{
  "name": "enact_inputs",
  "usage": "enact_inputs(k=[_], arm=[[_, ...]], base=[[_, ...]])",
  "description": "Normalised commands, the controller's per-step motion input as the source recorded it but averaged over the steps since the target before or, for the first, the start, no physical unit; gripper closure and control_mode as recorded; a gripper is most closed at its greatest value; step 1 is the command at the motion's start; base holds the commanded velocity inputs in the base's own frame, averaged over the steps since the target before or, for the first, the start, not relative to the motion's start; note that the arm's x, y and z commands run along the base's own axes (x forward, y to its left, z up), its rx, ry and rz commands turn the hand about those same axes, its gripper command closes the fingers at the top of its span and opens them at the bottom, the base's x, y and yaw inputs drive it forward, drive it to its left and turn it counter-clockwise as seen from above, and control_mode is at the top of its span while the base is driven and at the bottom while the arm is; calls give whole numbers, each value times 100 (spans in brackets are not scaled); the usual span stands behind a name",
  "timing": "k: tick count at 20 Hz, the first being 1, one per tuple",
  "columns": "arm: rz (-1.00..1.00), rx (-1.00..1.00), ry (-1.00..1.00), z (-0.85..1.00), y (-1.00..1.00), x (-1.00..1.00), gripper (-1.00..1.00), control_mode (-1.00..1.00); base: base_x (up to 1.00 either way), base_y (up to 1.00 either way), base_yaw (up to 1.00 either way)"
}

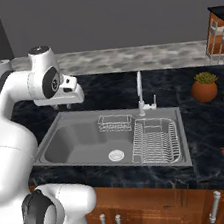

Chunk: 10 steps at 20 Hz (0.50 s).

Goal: Turn on the sink faucet. Then move the bell pepper from the counter to the sink. Turn off the sink. Move the vegetable from the sink to the pot next to the stove. Finally move the pot to the front center burner.

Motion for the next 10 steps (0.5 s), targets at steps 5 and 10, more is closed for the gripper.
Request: enact_inputs(k=[5, 10], arm=[[0, 0, 0, 0, 0, 0, -100, 100], [0, 0, 0, 0, 0, 0, -100, 100]], base=[[3, -2, 0], [1, -33, -1]])
